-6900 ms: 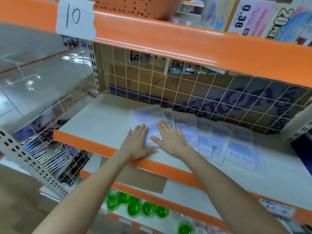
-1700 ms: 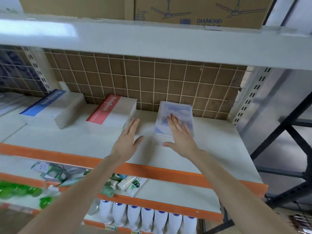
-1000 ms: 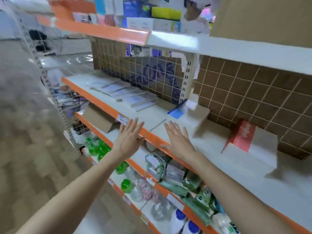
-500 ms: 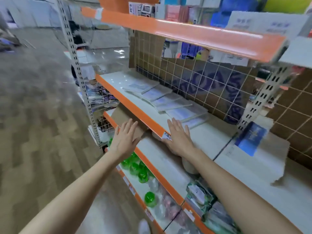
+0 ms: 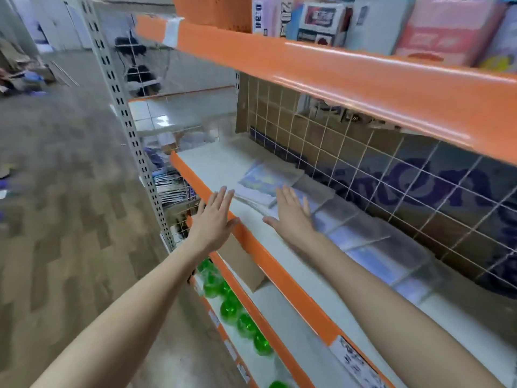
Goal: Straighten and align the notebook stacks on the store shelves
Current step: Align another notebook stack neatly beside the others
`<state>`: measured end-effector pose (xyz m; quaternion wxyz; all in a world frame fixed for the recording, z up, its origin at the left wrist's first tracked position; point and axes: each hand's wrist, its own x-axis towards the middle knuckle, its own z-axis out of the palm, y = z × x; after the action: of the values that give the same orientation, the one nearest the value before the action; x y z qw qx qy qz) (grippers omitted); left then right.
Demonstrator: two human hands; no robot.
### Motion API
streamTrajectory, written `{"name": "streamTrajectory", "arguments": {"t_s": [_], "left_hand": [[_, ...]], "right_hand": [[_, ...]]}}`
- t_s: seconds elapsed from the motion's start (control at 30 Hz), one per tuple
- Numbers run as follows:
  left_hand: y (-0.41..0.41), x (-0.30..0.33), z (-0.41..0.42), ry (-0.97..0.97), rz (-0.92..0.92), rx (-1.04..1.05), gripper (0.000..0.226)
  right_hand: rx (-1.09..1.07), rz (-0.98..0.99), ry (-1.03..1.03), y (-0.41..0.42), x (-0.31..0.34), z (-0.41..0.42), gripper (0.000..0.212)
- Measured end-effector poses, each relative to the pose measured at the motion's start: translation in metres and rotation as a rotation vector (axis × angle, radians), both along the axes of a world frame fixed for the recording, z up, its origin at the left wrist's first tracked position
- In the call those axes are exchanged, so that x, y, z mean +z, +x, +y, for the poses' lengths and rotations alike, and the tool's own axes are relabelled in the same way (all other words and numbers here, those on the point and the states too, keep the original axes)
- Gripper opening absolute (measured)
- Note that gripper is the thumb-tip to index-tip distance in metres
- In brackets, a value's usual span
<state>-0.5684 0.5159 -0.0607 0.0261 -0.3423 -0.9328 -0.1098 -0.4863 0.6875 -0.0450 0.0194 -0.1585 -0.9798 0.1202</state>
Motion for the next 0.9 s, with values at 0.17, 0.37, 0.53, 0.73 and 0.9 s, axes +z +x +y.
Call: {"name": "streamTrajectory", "arguments": {"t_s": [0.17, 0.37, 0.53, 0.73, 0.9], "left_hand": [[-0.058, -0.007, 0.024, -0.090, -0.063, -0.117, 0.074], [-0.128, -0.025, 0.058, -0.221, -0.015, -0.349, 0.087], [-0.160, -0.035, 0.074, -0.262, 0.043, -0.622, 0.078], [-0.166, -0.036, 0.066, -0.273, 0.045, -0.740, 0.077], [-0.167, -0.034, 0.050, -0.273, 0.073, -0.777, 0.071]], "right_hand": [[-0.029, -0.037, 0.052, -0.055, -0.010, 0.004, 0.085], [-0.157, -0.163, 0.083, -0.094, -0.029, 0.009, 0.104], [-0.323, -0.236, 0.059, -0.101, -0.036, -0.006, 0.096], [-0.507, -0.244, 0.112, -0.107, -0.037, -0.045, 0.070], [-0.577, -0.247, 0.098, -0.108, -0.035, -0.074, 0.067]]}}
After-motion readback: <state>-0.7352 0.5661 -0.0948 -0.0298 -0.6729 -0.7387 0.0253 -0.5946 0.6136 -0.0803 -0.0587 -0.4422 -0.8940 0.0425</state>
